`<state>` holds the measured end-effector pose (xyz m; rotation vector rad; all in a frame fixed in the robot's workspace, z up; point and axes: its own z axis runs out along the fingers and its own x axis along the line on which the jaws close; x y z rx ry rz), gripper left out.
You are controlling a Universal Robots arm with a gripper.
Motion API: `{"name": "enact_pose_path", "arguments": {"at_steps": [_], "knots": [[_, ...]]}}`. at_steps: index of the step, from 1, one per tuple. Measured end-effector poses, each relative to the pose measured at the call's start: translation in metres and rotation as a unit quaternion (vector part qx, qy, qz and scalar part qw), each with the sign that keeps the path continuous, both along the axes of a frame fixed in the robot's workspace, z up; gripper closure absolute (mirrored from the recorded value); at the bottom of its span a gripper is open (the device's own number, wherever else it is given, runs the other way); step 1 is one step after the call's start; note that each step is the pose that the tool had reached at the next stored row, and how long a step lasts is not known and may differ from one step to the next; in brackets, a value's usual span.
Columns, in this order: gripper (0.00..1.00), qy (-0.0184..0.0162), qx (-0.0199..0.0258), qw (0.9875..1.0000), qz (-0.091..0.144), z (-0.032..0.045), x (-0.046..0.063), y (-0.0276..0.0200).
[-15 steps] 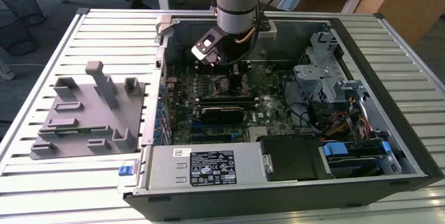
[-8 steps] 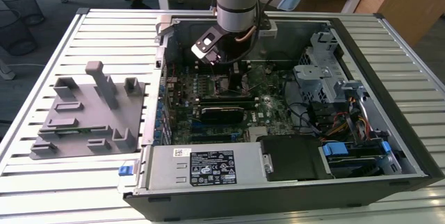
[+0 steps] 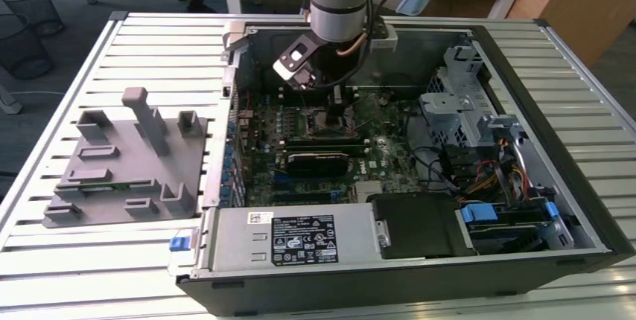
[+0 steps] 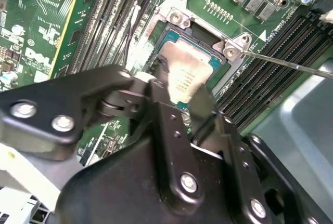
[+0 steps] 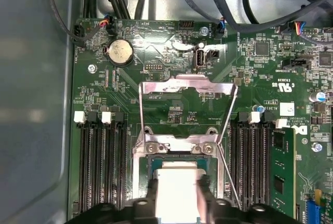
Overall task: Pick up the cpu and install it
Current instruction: 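Place the cpu into insertion slot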
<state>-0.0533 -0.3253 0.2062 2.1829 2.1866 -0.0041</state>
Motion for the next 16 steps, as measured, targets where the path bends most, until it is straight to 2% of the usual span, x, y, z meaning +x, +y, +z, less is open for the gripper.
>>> {"name": "enact_pose_path", "arguments": {"at_steps": [3, 4, 6, 7, 8, 16], "knots": [[0.71, 0.0000, -0.0008, 1.0000, 0.000, 0.0019, 0.0000, 0.0000], [0.71, 0.0001, -0.0009, 1.0000, 0.000, 0.0027, 0.0001, 0.0000], [0.83, 0.0001, -0.0012, 1.0000, 0.000, 0.0043, 0.0001, 0.0000], [0.83, 0.0001, -0.0013, 1.0000, 0.000, 0.0050, 0.0001, 0.0000], [0.89, 0.0001, -0.0013, 1.0000, 0.000, 0.0055, 0.0001, 0.0001], [0.89, 0.0002, -0.0019, 1.0000, 0.000, 0.0083, 0.0001, 0.0000]]}}
